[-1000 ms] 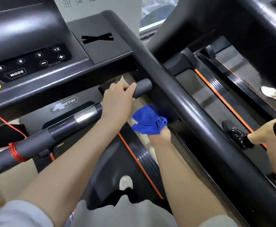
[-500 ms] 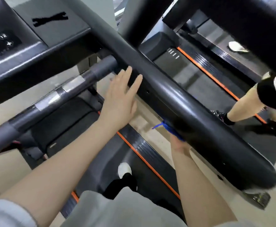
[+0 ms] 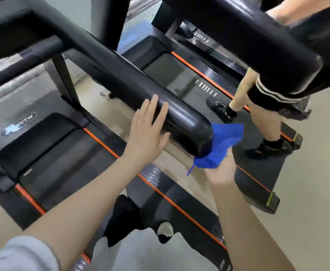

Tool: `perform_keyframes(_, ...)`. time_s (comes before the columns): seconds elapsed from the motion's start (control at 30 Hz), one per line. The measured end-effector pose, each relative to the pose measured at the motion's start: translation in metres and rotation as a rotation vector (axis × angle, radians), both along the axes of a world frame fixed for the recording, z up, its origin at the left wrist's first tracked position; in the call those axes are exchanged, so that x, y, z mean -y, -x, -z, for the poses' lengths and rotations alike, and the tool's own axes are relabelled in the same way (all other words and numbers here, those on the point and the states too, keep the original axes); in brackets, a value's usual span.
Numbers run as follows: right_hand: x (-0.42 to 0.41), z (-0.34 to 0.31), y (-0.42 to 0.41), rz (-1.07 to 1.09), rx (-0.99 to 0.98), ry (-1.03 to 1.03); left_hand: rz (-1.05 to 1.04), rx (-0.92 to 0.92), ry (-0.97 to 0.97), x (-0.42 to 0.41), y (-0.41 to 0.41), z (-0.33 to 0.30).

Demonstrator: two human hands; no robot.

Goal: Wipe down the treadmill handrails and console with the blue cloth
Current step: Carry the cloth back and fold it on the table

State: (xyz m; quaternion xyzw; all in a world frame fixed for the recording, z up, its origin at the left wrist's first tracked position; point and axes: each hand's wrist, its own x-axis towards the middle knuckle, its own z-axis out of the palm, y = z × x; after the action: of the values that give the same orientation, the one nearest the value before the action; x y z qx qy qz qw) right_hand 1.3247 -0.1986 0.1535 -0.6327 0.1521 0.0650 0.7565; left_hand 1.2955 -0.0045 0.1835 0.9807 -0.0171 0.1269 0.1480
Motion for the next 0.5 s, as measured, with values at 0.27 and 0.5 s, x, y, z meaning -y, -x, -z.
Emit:
perform_keyframes(0.27,-0.014,-0.061,0.029,-0.265,0.398,0.464,-0.166,-0.039,0.459,0.027,0.068,-0.004)
perform_keyframes(0.5,-0.062,-0.059,0.084,-0.848,0.307,0.241,-0.421,-0.079,1.134,0.022,0.127,-0.032)
